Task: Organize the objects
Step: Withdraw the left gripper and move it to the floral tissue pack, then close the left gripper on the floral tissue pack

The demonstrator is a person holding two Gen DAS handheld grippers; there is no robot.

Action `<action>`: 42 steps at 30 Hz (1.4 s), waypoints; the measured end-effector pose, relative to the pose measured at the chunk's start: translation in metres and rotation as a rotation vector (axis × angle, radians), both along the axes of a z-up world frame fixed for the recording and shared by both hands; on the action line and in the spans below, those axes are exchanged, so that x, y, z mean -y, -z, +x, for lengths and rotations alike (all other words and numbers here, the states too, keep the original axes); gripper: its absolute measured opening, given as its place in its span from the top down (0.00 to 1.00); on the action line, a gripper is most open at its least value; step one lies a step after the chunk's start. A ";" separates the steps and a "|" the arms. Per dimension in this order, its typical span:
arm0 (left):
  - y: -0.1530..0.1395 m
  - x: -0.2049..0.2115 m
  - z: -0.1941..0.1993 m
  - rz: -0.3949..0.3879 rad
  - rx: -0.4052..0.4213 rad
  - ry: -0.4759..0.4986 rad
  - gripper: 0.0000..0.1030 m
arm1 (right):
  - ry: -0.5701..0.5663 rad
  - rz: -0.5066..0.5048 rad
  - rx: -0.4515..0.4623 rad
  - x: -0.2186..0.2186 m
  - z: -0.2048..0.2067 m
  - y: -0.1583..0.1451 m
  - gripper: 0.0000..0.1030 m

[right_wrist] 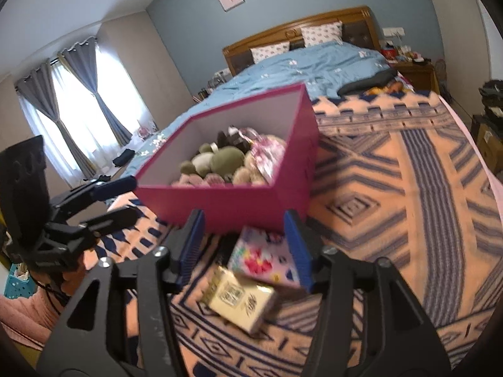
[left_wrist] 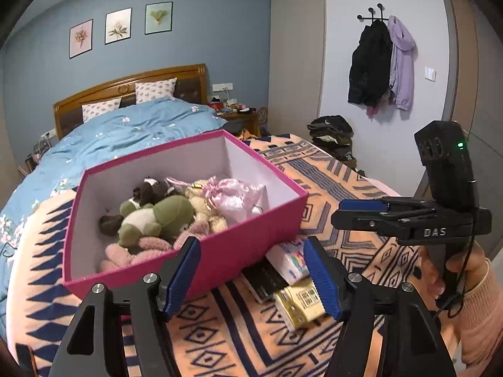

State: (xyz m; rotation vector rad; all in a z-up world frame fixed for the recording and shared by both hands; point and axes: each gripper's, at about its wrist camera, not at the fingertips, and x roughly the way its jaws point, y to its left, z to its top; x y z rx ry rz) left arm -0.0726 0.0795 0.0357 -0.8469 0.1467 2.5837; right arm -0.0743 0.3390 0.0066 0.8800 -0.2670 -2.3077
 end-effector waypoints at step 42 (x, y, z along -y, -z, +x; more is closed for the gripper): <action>0.082 -0.018 -0.025 0.078 0.278 0.022 0.46 | -0.047 -0.017 0.190 0.027 -0.012 0.058 0.40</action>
